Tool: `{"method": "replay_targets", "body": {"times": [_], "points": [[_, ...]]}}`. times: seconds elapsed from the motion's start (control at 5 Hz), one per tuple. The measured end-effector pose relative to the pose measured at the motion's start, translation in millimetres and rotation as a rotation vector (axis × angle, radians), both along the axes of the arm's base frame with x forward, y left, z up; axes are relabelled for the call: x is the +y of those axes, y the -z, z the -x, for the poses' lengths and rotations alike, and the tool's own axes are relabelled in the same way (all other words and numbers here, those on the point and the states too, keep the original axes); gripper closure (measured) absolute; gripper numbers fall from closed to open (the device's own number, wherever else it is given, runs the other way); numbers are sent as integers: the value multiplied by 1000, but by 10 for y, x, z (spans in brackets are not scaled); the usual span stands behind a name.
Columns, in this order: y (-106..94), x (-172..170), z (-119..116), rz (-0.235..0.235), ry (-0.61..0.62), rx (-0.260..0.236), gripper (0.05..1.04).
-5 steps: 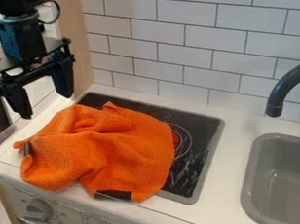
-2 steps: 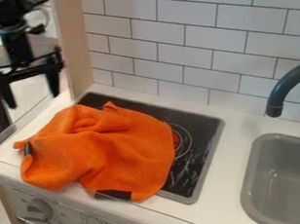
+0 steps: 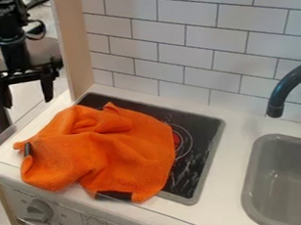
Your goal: Fold the cloth from bottom left to top right
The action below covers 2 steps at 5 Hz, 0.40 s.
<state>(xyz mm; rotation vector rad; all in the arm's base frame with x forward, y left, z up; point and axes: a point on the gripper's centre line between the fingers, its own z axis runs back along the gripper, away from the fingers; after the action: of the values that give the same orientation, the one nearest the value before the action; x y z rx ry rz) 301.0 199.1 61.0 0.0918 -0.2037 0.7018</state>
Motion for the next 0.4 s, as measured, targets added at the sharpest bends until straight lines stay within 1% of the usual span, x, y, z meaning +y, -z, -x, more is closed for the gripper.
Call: {"method": "replay_targets", "body": {"times": [0.2, 0.4], "points": [[168, 63, -147, 18, 32, 16, 85], [334, 98, -256, 55, 40, 49, 85]]}}
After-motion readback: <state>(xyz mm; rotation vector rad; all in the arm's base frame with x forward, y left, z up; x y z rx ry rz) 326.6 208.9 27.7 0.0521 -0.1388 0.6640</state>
